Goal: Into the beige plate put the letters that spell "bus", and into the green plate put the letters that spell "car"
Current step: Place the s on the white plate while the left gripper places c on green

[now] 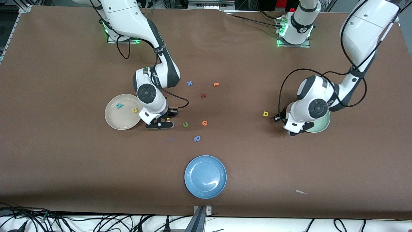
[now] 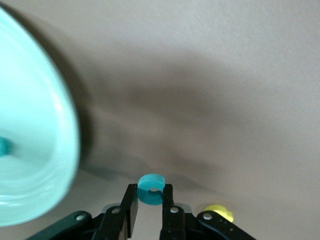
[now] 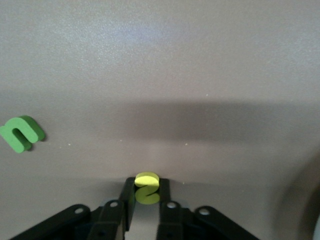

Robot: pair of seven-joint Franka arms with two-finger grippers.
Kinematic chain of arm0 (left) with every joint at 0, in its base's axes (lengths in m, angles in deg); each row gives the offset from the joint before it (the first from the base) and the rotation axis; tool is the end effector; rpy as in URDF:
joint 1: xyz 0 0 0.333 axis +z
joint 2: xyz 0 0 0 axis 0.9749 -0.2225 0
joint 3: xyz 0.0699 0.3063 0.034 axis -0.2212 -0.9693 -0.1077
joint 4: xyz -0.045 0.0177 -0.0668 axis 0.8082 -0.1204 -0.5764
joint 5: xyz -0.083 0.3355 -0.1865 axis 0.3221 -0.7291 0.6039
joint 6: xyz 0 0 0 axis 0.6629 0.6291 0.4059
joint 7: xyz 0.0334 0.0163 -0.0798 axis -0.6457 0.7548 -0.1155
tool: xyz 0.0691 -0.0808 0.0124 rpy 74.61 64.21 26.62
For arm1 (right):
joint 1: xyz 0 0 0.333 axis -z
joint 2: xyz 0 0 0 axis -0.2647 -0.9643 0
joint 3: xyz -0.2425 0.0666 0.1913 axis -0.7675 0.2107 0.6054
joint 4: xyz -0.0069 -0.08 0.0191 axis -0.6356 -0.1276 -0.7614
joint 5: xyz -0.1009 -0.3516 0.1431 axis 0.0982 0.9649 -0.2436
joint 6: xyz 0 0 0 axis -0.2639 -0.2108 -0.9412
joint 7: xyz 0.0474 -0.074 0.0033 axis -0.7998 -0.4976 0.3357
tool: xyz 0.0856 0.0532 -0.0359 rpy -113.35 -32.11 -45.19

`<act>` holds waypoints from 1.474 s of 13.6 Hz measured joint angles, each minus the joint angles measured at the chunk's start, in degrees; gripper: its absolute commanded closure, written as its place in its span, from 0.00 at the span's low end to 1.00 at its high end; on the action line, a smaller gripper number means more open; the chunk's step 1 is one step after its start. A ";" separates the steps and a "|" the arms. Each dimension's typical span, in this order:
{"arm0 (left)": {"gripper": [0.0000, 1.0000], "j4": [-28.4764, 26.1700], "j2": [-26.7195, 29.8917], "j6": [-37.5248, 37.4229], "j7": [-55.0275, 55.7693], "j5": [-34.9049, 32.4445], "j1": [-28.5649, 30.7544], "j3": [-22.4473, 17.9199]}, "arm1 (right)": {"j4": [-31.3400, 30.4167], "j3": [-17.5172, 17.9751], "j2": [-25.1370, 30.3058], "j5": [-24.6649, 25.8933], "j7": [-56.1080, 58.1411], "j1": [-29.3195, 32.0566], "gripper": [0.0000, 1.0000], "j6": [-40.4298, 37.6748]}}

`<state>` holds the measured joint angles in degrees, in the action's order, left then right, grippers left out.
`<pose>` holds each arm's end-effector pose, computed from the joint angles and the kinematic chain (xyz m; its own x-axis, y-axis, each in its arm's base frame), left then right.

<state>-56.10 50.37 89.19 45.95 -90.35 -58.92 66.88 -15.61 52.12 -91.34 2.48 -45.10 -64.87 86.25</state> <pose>0.5751 -0.1200 0.1980 0.8660 0.4132 -0.2816 0.4062 -0.9098 -0.0857 0.5541 0.3205 0.1791 0.9970 0.0530 -0.0559 0.0526 -0.9986 -0.0078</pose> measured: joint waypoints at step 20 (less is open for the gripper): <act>0.00 4.02 -2.68 -14.49 -20.60 -5.19 13.45 0.28 | -10.72 -17.65 6.16 0.57 23.08 1.74 0.94 -4.99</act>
<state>-52.08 47.69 74.70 25.34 -95.54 -45.46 67.16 -26.33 34.47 -85.17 3.04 -22.01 -63.13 81.26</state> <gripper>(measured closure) 0.238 0.780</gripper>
